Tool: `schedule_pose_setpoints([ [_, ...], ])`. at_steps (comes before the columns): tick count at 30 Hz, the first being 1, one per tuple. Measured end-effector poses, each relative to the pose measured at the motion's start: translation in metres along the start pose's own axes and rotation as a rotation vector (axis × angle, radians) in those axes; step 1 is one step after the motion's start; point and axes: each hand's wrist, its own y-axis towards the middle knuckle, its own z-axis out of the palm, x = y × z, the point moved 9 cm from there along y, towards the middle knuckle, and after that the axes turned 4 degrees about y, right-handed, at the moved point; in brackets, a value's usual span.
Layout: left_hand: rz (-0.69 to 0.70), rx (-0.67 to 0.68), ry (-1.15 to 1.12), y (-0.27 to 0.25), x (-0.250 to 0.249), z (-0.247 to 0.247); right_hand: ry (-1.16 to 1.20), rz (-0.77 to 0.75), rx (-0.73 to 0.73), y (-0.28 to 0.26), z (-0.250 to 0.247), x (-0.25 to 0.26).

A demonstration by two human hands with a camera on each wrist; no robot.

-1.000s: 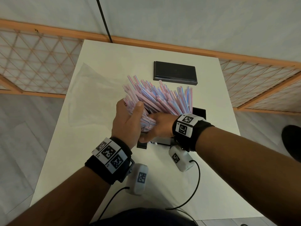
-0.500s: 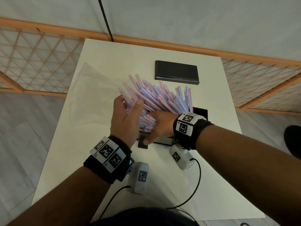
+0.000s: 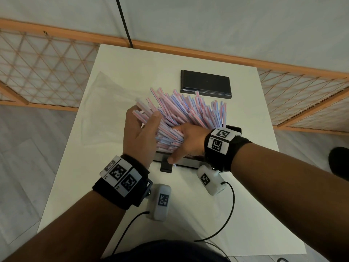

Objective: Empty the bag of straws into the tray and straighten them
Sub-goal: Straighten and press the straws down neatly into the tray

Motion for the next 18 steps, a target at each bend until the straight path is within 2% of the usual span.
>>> schedule_pose_setpoints([
  [3, -0.083, 0.014, -0.086, 0.0, 0.006, 0.005, -0.073, 0.007, 0.063, -0.001, 0.008, 0.003],
  [7, -0.129, 0.004, -0.144, -0.002, 0.011, 0.005, -0.052, -0.009, 0.111, 0.001, 0.014, 0.006],
  [12, -0.13, -0.041, -0.109, 0.003, 0.012, -0.004, 0.016, -0.056, 0.088, -0.001, 0.011, 0.007],
  [18, -0.126, -0.073, -0.086, 0.012, 0.012, -0.015, -0.035, -0.077, 0.046, 0.01, 0.011, 0.005],
])
